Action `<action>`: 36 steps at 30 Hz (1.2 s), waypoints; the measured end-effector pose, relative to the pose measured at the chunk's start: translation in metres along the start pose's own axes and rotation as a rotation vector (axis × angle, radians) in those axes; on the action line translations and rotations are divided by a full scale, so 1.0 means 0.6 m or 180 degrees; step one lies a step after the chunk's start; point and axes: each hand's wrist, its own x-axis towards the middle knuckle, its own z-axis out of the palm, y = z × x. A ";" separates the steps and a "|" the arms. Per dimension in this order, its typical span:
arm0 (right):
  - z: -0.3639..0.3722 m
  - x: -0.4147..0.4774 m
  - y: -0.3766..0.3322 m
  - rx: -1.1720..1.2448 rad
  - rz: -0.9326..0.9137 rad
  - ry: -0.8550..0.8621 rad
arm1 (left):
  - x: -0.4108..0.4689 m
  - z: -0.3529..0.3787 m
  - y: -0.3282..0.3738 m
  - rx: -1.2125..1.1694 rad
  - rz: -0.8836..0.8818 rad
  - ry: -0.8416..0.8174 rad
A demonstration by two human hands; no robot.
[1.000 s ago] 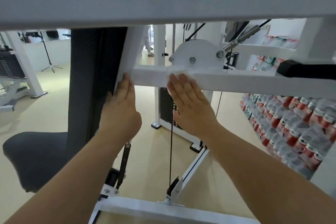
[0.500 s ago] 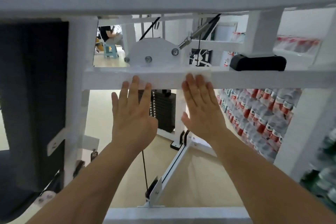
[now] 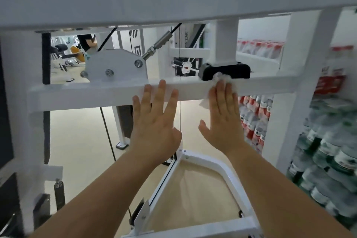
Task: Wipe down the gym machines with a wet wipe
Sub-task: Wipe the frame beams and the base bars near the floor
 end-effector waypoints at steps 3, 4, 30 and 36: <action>-0.021 0.002 0.076 -0.0018 0.0782 0.0094 | 0.030 0.000 0.044 0.0063 0.0261 -0.0163; -0.027 0.006 0.104 -0.0074 0.0835 0.0082 | 0.043 0.001 0.061 0.0087 0.0367 -0.0208; -0.146 -0.002 0.262 0.1171 0.1118 0.0764 | 0.084 0.019 0.218 0.0418 0.0453 -0.0017; -0.216 -0.014 0.303 0.2047 0.3294 0.2018 | 0.167 0.035 0.340 0.0256 0.1274 -0.0270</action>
